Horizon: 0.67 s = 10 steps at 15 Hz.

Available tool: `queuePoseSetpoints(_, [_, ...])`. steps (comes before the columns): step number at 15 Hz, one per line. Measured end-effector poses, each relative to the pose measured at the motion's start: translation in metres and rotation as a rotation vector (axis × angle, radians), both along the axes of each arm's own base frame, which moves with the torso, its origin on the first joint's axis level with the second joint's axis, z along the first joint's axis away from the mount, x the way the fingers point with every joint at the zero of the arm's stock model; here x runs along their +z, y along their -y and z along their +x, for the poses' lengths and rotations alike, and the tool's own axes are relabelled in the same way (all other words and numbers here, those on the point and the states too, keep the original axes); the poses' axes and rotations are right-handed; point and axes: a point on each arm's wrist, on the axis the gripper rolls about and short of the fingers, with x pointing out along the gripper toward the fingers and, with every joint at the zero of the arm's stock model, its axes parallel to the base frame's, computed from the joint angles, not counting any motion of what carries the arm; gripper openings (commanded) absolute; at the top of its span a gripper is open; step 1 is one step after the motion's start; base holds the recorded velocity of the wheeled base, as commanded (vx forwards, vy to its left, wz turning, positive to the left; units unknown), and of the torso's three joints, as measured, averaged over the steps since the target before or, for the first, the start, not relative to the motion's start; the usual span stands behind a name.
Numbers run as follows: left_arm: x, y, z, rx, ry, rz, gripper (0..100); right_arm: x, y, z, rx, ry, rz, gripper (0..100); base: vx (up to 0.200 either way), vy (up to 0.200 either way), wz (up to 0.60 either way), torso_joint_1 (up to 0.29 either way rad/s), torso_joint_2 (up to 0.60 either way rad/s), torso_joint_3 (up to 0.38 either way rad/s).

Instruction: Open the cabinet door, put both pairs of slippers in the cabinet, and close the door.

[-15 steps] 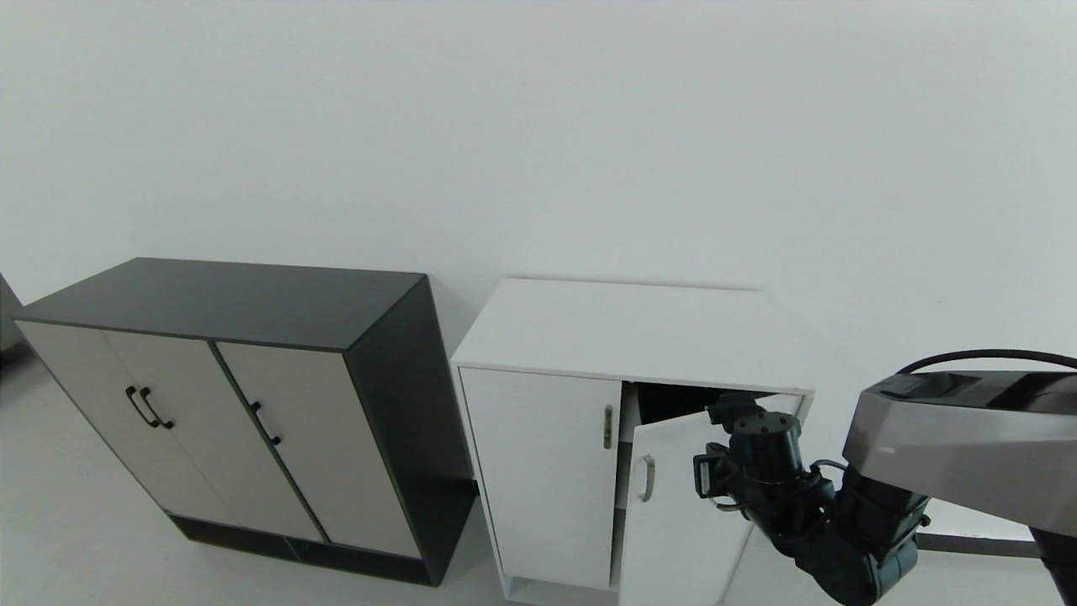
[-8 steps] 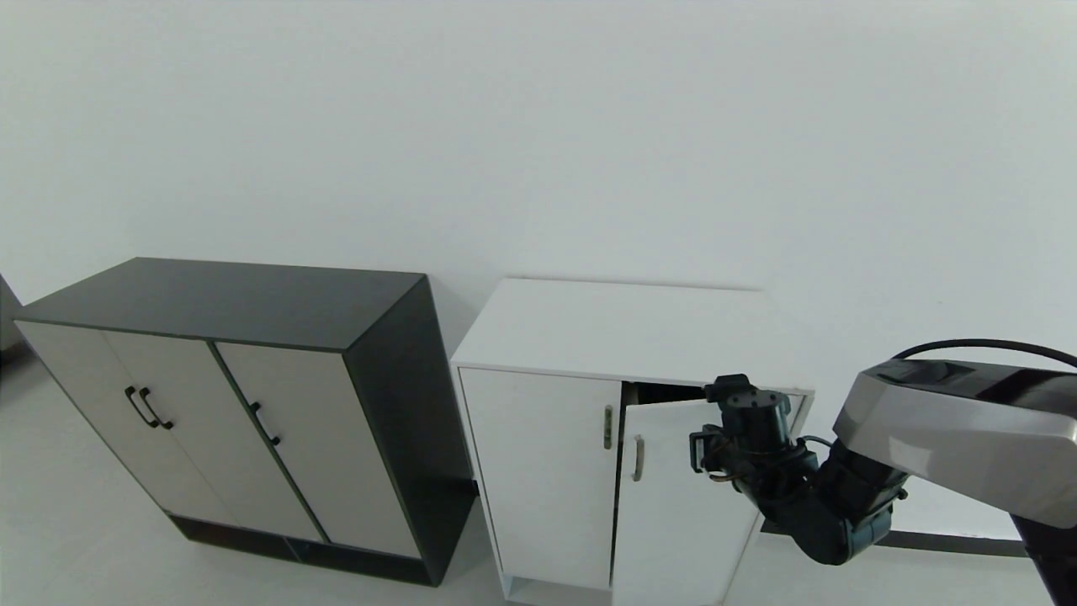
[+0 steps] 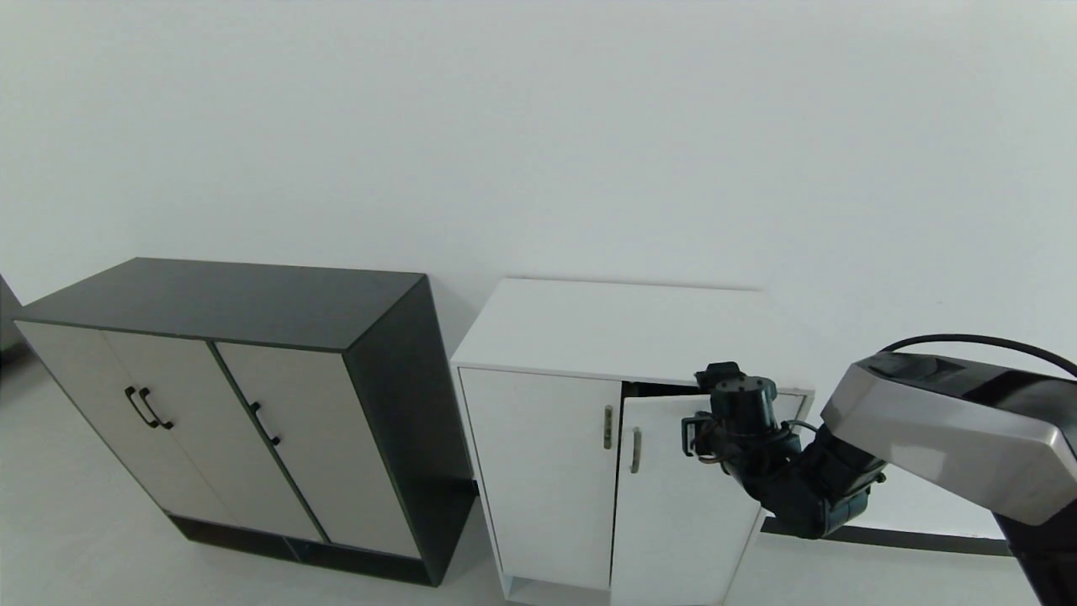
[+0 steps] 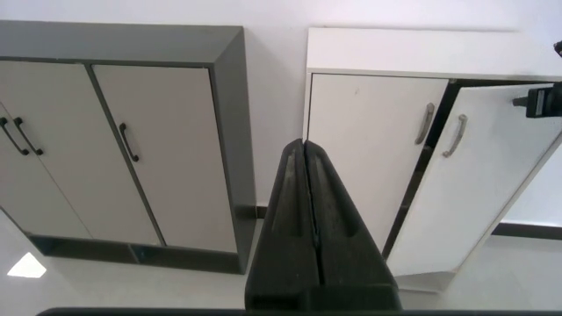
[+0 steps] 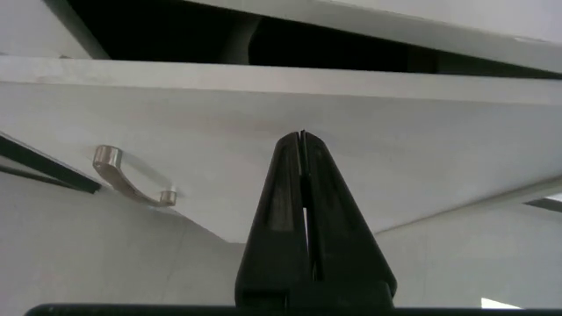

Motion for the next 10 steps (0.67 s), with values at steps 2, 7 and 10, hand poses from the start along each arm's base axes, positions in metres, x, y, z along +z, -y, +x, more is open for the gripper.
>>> queuePoseSetpoints(2, [0.0, 0.0, 0.0, 0.0, 0.0, 0.0, 0, -0.001, -0.001, 0.007, -0.006, 0.001, 0.001, 0, 0.0, 0.0, 0.0, 0.0, 0.0, 0.0])
queuePoseSetpoints(7, [0.0, 0.0, 0.0, 0.0, 0.0, 0.0, 0, -0.003, -0.002, 0.017, -0.013, 0.012, 0.006, 0, 0.0, 0.0, 0.0, 0.0, 0.0, 0.0])
queuePoseSetpoints(10, [0.0, 0.0, 0.0, 0.0, 0.0, 0.0, 0, -0.005, -0.001, 0.019, -0.017, 0.01, 0.006, 0, 0.0, 0.0, 0.0, 0.0, 0.0, 0.0])
